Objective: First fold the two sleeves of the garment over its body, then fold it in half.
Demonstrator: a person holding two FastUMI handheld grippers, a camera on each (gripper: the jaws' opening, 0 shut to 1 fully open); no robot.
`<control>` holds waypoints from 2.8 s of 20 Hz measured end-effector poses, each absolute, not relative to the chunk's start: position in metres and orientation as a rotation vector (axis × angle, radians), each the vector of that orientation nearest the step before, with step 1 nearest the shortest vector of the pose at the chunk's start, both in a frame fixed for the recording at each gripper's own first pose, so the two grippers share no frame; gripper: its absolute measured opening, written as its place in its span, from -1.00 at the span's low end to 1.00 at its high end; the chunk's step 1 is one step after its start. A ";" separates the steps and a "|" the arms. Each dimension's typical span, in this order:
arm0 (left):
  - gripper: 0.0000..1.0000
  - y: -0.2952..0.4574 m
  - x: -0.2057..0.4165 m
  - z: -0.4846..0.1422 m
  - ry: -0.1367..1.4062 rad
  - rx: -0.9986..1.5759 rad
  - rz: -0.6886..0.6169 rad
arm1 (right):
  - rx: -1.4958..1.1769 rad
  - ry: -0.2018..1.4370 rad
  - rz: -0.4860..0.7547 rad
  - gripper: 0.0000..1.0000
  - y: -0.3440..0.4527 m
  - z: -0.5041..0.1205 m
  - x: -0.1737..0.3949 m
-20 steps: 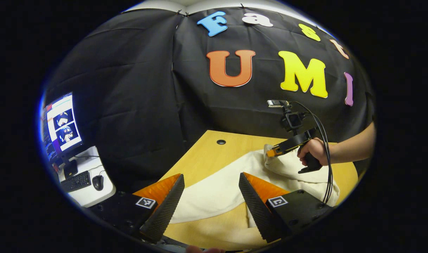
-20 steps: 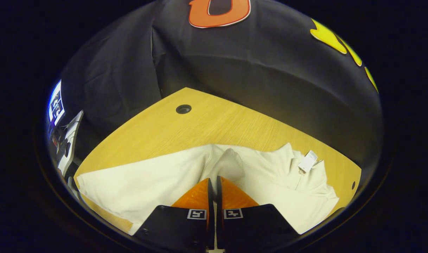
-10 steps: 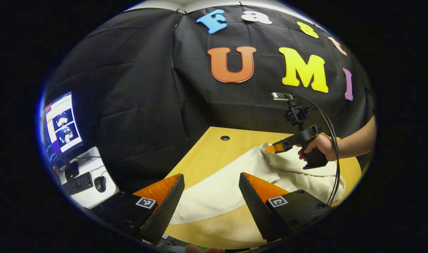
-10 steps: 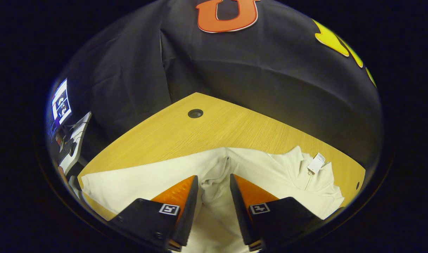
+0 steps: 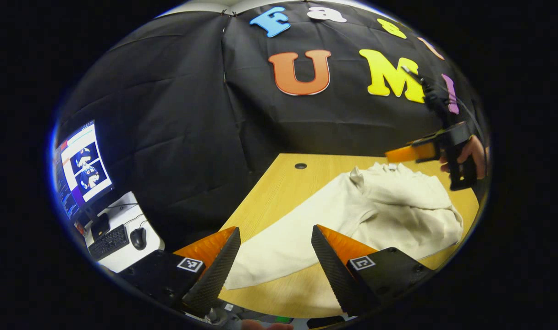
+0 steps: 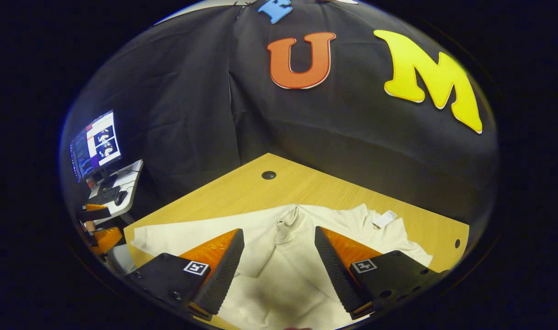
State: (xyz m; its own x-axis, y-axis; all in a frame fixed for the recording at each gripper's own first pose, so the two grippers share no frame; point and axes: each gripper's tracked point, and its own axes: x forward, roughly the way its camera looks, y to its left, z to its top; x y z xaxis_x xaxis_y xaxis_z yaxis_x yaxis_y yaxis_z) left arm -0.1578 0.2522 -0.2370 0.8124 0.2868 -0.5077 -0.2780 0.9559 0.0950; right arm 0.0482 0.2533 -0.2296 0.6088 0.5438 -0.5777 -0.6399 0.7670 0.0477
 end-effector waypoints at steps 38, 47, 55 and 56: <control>-0.93 0.310 -0.168 -0.350 0.659 -0.282 0.251 | -0.138 0.491 0.611 0.93 0.153 -0.128 -0.029; -0.94 0.275 -0.053 -0.235 0.481 -0.314 0.122 | -0.138 0.446 0.535 0.92 0.097 -0.115 -0.028; -0.94 0.219 0.061 -0.111 0.300 -0.317 -0.043 | -0.130 0.411 0.441 0.93 0.037 -0.105 -0.029; -0.94 0.209 0.074 -0.096 0.278 -0.294 -0.073 | -0.116 0.404 0.419 0.93 0.028 -0.102 -0.027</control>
State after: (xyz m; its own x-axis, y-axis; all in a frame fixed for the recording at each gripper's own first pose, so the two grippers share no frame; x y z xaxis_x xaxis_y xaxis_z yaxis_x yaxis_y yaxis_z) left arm 0.0740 0.2094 -0.0955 0.9591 -0.1118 -0.2600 0.0309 0.9546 -0.2963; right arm -0.0273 0.0284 -0.1016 0.8354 0.3722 -0.4045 -0.4179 0.9081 -0.0274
